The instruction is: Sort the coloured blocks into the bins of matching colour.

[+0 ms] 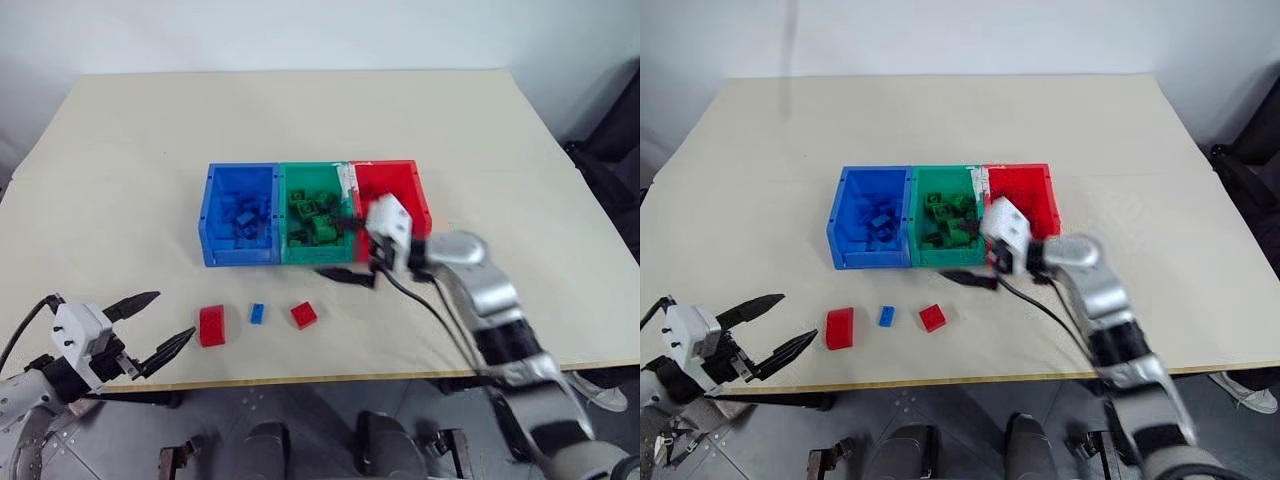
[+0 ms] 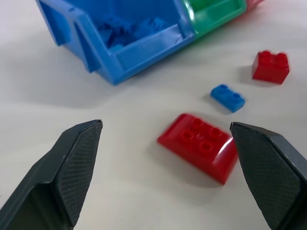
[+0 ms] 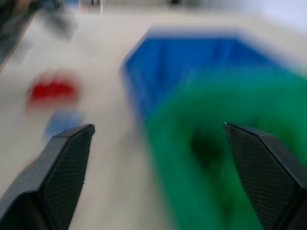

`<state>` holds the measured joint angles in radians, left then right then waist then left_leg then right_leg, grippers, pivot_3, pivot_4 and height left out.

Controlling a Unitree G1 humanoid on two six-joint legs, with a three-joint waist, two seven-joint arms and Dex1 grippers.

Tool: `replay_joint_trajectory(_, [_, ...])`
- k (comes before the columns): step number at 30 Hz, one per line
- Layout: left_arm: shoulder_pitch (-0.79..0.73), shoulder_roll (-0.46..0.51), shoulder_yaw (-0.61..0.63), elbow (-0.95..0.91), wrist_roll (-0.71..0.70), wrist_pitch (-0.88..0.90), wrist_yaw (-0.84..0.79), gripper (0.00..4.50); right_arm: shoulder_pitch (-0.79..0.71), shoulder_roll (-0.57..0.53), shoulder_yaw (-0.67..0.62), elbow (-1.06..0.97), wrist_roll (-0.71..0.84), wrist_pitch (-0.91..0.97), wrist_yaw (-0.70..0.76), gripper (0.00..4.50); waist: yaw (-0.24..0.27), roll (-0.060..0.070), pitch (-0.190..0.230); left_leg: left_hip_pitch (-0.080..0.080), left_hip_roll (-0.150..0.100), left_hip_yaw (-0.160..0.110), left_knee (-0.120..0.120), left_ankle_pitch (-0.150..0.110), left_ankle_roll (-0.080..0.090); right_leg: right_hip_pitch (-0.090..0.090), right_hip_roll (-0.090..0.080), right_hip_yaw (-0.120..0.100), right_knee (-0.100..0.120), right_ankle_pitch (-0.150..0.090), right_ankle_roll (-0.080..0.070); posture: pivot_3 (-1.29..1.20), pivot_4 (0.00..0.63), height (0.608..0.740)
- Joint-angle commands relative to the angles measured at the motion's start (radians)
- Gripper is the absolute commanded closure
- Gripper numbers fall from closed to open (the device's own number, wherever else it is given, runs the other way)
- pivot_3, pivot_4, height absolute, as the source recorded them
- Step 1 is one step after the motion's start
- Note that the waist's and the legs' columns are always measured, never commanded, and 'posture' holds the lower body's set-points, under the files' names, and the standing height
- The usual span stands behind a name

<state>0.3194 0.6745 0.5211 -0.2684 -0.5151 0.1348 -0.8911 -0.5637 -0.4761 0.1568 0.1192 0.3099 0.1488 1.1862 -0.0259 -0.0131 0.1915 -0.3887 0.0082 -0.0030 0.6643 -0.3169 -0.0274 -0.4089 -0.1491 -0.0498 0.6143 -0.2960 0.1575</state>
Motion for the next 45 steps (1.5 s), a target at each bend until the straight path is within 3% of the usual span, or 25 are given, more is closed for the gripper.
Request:
replay_joint_trajectory(1, [-0.039, 0.039, 0.003, 0.045, -0.010, -0.011, -0.049, 0.00, 0.093, -0.083, -0.103, -0.093, 0.121, -0.030, 0.121, 0.01, -0.003, 0.000, 0.000, 0.001, 0.001, 0.002, 0.000, 0.000, 0.000, 0.000, 0.000, 0.000, 0.000, 0.000, 0.000, 0.00, 0.150, 0.740])
replay_joint_trajectory(6, [-0.120, 0.076, -0.044, 0.095, 0.014, -0.018, -0.087, 0.00, 0.279, -0.180, -0.219, -0.171, 0.190, -0.091, 0.188, 0.01, 0.001, 0.001, 0.000, 0.003, 0.004, 0.005, 0.000, -0.001, -0.001, 0.000, 0.002, 0.000, -0.001, 0.000, 0.000, 0.00, 0.150, 0.740])
replay_joint_trajectory(11, [-0.204, 0.107, -0.140, -0.005, -0.056, 0.172, -0.072, 0.00, 0.378, -0.222, -0.289, -0.184, 0.194, -0.135, 0.188, 0.01, 0.005, 0.000, 0.000, 0.003, 0.004, 0.006, 0.002, -0.001, -0.001, 0.002, 0.002, 0.001, -0.002, 0.002, 0.000, 0.00, 0.150, 0.740])
replay_joint_trajectory(17, [-0.427, 0.201, -0.425, -0.172, 0.020, 0.419, -0.023, 0.00, 0.451, -0.244, -0.311, -0.199, 0.175, -0.131, 0.145, 0.01, 0.024, 0.000, 0.000, 0.003, 0.004, 0.005, 0.003, -0.001, -0.002, 0.002, 0.002, 0.001, -0.002, 0.002, 0.000, 0.00, 0.150, 0.740])
replay_joint_trajectory(22, [-0.595, 0.168, -0.616, -0.222, 0.038, 0.620, 0.047, 0.00, 0.456, -0.239, -0.315, -0.225, 0.181, -0.117, 0.102, 0.01, 0.024, 0.001, 0.000, 0.003, 0.004, 0.006, 0.003, -0.001, -0.002, 0.002, 0.002, 0.002, -0.001, 0.003, 0.000, 0.00, 0.150, 0.740])
replay_joint_trajectory(27, [-0.696, 0.064, -0.775, -0.191, 0.125, 0.726, 0.161, 0.00, 0.470, -0.238, -0.312, -0.262, 0.183, -0.106, 0.071, 0.01, 0.031, 0.001, 0.000, 0.003, 0.004, 0.006, 0.004, -0.001, -0.002, 0.002, 0.002, 0.002, -0.001, 0.003, 0.000, 0.00, 0.150, 0.740])
replay_joint_trajectory(33, [-0.691, -0.015, -0.822, -0.164, 0.184, 0.758, 0.236, 0.00, 0.504, -0.229, -0.309, -0.310, 0.188, -0.093, 0.034, 0.01, 0.042, 0.001, 0.000, 0.003, 0.003, 0.005, 0.006, -0.001, -0.002, 0.003, 0.002, 0.002, -0.001, 0.003, 0.000, 0.00, 0.150, 0.740])
replay_joint_trajectory(42, [-0.685, 0.036, -0.823, -0.171, 0.194, 0.710, 0.167, 2.82, 0.579, -0.212, -0.303, -0.378, 0.185, -0.084, -0.028, 0.00, 0.049, 0.001, 0.000, 0.003, 0.004, 0.005, 0.009, -0.001, -0.002, 0.004, 0.002, 0.002, 0.001, 0.003, 0.000, 0.00, 0.150, 0.740])
replay_joint_trajectory(43, [-0.697, 0.029, -0.820, -0.163, 0.193, 0.671, 0.148, 3.02, 0.587, -0.208, -0.308, -0.384, 0.183, -0.084, -0.043, 0.00, 0.049, 0.001, 0.000, 0.003, 0.003, 0.004, 0.009, -0.001, -0.002, 0.004, 0.002, 0.002, 0.001, 0.003, 0.000, 0.00, 0.150, 0.740])
replay_joint_trajectory(45, [-0.735, -0.009, -0.797, -0.143, 0.173, 0.638, 0.136, 3.02, 0.607, -0.189, -0.321, -0.401, 0.183, -0.094, -0.082, 0.00, 0.051, 0.001, 0.000, 0.003, 0.003, 0.004, 0.010, -0.001, -0.001, 0.004, 0.002, 0.002, 0.001, 0.003, 0.000, 0.00, 0.150, 0.740])
